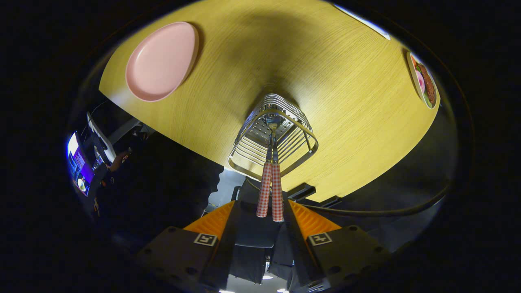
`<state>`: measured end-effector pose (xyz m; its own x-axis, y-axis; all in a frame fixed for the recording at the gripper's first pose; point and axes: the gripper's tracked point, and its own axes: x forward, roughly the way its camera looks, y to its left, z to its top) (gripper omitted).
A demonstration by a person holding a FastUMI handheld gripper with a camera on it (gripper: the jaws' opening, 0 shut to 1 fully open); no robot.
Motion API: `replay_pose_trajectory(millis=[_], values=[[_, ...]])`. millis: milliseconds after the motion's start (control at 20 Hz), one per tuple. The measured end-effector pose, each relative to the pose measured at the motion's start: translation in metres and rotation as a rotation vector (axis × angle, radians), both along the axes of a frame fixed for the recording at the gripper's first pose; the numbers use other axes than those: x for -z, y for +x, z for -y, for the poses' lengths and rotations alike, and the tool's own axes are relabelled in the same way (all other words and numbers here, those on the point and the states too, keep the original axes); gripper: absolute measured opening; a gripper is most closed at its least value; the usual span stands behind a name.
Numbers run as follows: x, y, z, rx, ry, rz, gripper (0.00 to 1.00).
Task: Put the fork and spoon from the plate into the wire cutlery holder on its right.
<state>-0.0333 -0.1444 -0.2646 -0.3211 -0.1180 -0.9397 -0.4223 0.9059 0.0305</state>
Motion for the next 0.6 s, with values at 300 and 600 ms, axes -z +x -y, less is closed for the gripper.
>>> replay_pose_trajectory(millis=[300, 600], values=[[-0.037, -0.006, -0.005, 0.014, 0.111, 0.272, 0.98], [-0.072, -0.012, -0.014, 0.127, 0.231, 0.584, 0.98]])
